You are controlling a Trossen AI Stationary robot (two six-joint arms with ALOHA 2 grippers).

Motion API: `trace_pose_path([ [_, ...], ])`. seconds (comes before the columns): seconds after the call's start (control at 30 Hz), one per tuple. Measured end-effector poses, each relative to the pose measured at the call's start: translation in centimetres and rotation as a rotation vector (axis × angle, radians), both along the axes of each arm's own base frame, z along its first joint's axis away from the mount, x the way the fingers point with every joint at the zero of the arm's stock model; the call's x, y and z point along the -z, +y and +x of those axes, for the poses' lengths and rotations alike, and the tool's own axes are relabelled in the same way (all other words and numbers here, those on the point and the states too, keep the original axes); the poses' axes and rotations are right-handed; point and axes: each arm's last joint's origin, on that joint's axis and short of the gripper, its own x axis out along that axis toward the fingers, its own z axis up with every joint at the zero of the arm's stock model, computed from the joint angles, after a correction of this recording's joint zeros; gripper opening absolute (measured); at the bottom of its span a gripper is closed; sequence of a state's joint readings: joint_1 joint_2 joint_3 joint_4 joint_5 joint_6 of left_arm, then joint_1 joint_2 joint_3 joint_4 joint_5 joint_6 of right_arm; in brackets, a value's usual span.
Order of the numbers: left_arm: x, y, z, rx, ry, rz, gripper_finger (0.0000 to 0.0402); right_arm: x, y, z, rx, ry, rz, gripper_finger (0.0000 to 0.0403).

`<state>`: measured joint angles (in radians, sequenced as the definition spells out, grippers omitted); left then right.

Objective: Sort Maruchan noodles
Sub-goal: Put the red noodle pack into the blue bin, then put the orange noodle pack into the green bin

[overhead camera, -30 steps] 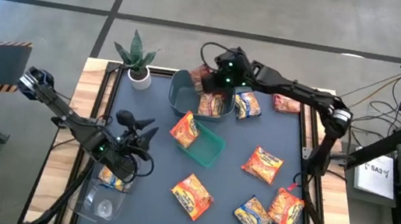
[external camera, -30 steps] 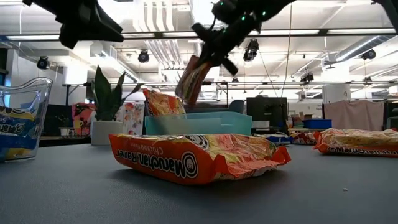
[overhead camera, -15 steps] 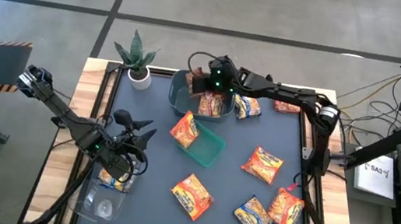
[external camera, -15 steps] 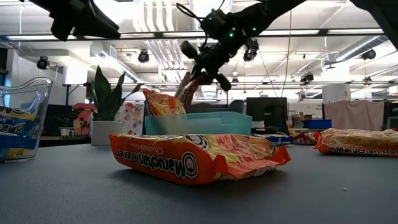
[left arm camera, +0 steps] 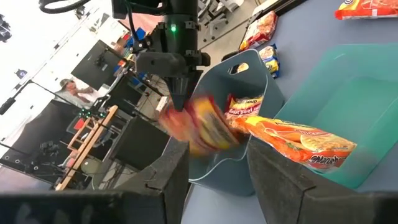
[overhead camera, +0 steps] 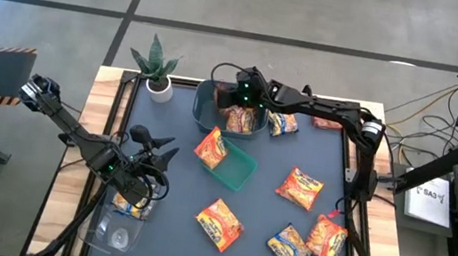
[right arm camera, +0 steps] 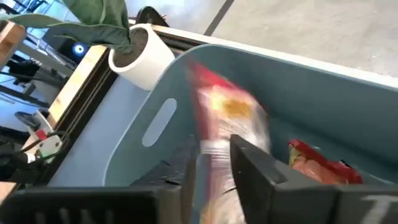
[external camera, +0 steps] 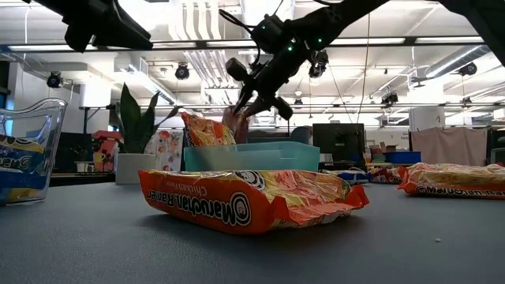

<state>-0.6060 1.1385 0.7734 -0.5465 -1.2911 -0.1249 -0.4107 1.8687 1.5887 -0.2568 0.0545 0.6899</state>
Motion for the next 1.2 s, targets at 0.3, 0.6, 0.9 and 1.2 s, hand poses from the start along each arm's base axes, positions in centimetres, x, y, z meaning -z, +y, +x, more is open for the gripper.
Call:
trace_pose_path([
  [0.3, 0.0, 0.0, 0.0, 0.000, -0.003, -0.003, 0.0146, 0.6, -0.1, -0.9, -0.008, 0.112, 0.020, 0.0159],
  [0.6, 0.0, 0.0, 0.0, 0.001, -0.003, -0.004, 0.0146, 0.6, 0.8, -0.6, -0.063, 0.136, -0.001, 0.0142],
  [0.9, 0.1, 0.0, 0.0, 0.000, -0.007, -0.011, 0.0146, -1.8, 3.3, -0.8, -0.211, 0.113, -0.041, 0.0080],
  [1.2, 0.2, -0.1, 0.0, 0.036, 0.019, -0.051, 0.0146, -5.1, 10.8, -2.8, -0.369, 0.229, -0.145, 0.0021],
])
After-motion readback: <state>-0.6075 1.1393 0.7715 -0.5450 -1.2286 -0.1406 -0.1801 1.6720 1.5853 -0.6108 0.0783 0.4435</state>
